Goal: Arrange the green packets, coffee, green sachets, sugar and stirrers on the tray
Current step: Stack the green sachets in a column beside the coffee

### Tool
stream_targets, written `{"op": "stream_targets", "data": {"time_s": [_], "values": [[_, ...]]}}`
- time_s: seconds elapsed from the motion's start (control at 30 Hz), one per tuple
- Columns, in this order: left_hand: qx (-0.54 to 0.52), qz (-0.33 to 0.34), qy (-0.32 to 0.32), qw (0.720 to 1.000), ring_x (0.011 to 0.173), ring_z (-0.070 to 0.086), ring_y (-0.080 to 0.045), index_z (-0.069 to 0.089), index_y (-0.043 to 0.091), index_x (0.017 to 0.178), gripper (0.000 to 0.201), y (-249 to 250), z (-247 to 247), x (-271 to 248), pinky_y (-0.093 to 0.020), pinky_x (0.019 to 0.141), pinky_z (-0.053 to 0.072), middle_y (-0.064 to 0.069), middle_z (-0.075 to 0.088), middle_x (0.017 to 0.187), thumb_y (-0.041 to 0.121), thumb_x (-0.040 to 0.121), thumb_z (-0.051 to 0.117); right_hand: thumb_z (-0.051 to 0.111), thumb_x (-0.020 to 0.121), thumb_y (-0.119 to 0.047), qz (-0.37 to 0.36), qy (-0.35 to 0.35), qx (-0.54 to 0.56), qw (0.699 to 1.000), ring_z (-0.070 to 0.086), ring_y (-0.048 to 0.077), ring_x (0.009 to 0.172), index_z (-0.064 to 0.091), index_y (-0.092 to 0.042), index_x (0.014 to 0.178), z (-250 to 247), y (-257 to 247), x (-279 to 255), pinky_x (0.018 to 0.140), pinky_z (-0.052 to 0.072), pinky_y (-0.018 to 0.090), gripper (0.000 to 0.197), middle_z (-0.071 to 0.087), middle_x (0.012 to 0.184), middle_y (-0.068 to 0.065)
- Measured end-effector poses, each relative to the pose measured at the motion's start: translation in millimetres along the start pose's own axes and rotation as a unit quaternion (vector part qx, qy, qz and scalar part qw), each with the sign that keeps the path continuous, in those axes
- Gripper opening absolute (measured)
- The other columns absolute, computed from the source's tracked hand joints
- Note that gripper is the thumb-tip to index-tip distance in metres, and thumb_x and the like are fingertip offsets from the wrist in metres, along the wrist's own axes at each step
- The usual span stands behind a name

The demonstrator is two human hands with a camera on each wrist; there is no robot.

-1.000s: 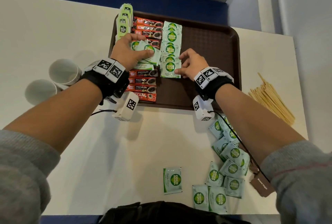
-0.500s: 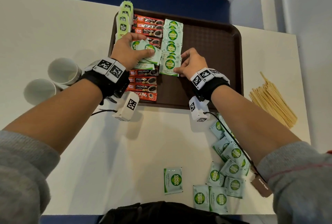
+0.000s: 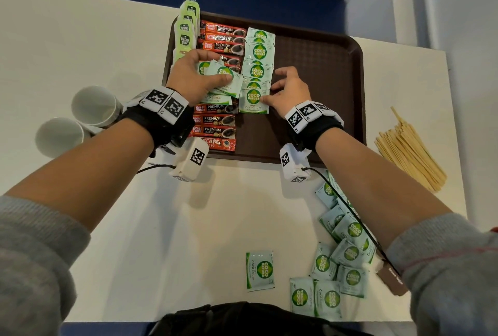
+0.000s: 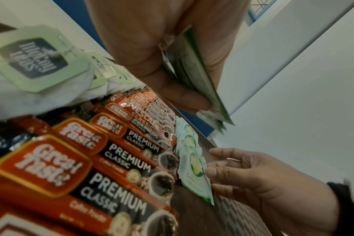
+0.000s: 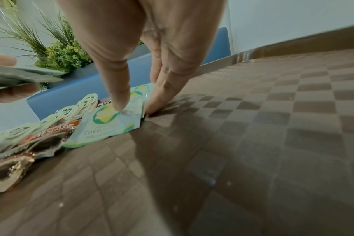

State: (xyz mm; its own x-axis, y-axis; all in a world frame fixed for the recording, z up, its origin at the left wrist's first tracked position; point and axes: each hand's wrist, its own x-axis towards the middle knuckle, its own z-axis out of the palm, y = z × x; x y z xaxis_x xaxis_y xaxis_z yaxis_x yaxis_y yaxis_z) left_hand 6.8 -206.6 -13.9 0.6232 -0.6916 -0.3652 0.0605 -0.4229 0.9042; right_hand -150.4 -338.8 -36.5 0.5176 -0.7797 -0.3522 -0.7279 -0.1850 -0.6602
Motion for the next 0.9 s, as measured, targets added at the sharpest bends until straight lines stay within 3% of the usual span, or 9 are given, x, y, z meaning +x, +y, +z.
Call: {"op": "stream_targets", "data": {"time_s": [0.17, 0.47, 0.57, 0.7, 0.9], "values": [[0.003, 0.001, 0.0, 1.0, 0.094, 0.069, -0.02, 0.059, 0.027, 0.101, 0.041, -1, 0, 2, -0.044, 0.082, 0.058, -0.002, 0.067, 0.112, 0.025, 0.068, 0.084, 0.078, 0.075, -0.023, -0.002, 0.007, 0.009, 1.0, 0.062, 0.016, 0.093, 0.042, -0.015, 0.129, -2, 0, 1, 0.084, 0.051, 0.028, 0.065, 0.059, 0.111, 0.001], [0.006, -0.005, -0.004, 1.0, 0.093, 0.07, -0.02, 0.061, 0.029, 0.102, 0.046, 0, 1, 3, -0.045, 0.081, 0.058, 0.0, 0.068, 0.109, 0.031, 0.064, 0.085, 0.072, 0.081, -0.021, -0.015, 0.003, 0.04, 0.999, 0.057, 0.008, 0.087, 0.038, -0.013, 0.133, -4, -10, 3, 0.077, 0.045, 0.019, 0.063, 0.057, 0.117, -0.001], [-0.009, -0.008, -0.007, 1.0, 0.092, 0.07, -0.021, 0.06, 0.026, 0.103, 0.043, -1, 1, 4, -0.045, 0.081, 0.058, -0.002, 0.068, 0.11, 0.024, 0.067, 0.085, 0.071, 0.082, -0.024, -0.013, 0.012, 0.036, 0.999, 0.056, 0.011, 0.099, 0.036, -0.013, 0.136, -5, -10, 7, 0.083, 0.043, 0.019, 0.065, 0.054, 0.127, 0.003], [-0.001, -0.009, -0.012, 1.0, 0.095, 0.069, -0.021, 0.06, 0.033, 0.097, 0.044, 1, 0, 5, -0.046, 0.082, 0.057, -0.002, 0.068, 0.112, 0.032, 0.061, 0.086, 0.068, 0.084, -0.027, -0.011, 0.007, 0.047, 0.999, 0.049, 0.016, 0.123, 0.03, -0.012, 0.141, -7, -16, 14, 0.094, 0.038, 0.021, 0.07, 0.047, 0.14, 0.003], [0.002, -0.009, -0.01, 1.0, 0.095, 0.069, -0.02, 0.059, 0.032, 0.098, 0.041, 3, 0, 8, -0.045, 0.084, 0.057, -0.001, 0.068, 0.109, 0.028, 0.066, 0.085, 0.066, 0.087, -0.028, -0.007, -0.011, 0.055, 0.998, 0.046, 0.015, 0.126, 0.026, -0.011, 0.142, -7, -20, 21, 0.093, 0.034, 0.02, 0.07, 0.047, 0.139, 0.002]]}}
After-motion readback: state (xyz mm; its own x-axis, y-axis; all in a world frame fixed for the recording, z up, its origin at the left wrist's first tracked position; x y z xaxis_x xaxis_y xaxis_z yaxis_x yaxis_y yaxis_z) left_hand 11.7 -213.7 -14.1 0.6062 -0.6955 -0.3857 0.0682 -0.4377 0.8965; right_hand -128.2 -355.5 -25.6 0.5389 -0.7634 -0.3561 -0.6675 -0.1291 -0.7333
